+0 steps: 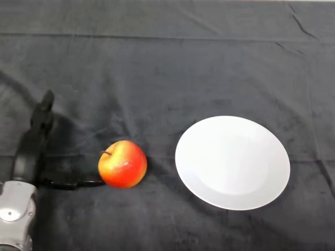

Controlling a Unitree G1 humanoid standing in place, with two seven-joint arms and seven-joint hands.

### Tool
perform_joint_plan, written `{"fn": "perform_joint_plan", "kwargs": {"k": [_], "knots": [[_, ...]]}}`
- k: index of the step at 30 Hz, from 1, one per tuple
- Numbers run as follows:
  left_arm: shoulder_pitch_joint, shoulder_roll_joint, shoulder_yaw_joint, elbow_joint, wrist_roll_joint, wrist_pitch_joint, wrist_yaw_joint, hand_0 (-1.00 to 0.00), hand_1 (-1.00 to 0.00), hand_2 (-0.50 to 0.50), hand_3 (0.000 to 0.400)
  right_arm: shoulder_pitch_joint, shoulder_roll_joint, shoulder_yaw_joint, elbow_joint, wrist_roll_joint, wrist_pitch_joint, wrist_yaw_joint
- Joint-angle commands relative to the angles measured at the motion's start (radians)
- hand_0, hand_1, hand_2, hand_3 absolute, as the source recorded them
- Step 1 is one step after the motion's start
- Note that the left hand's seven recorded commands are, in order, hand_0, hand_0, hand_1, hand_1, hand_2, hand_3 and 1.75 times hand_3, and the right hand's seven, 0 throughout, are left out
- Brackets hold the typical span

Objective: Move the apple to the plate

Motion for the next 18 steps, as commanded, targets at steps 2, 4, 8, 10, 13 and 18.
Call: {"fn": "perform_joint_plan", "kwargs": {"k": [2, 4, 8, 10, 13, 18], "knots": [[0.011, -0.009, -0.041, -0.043, 0.034, -0.034, -0.015, 0.0, 0.0, 0.0, 0.0, -0.009, -0.017, -0.0025, -0.01, 0.0176, -0.006, -0.0018], [0.015, -0.013, -0.056, -0.042, 0.042, -0.045, -0.02, 0.0, 0.0, 0.0, 0.0, -0.009, -0.017, -0.0025, -0.01, 0.0177, -0.006, -0.0019], [0.021, -0.02, -0.085, -0.039, 0.054, -0.062, -0.029, 0.0, 0.0, 0.0, 0.0, -0.009, -0.017, -0.0025, -0.01, 0.0178, -0.006, -0.0018], [0.024, -0.023, -0.101, -0.037, 0.06, -0.071, -0.034, 0.0, 0.0, 0.0, 0.0, -0.009, -0.017, -0.0025, -0.009, 0.0178, -0.006, -0.0018], [0.028, -0.029, -0.124, -0.034, 0.068, -0.083, -0.04, 0.0, 0.0, 0.0, 0.0, -0.009, -0.018, -0.0025, -0.009, 0.0179, -0.006, -0.0018], [0.032, -0.034, -0.159, -0.031, 0.076, -0.1, -0.049, 0.0, 0.0, 0.0, 0.0, -0.009, -0.018, -0.0026, -0.009, 0.018, -0.006, -0.0016]]}}
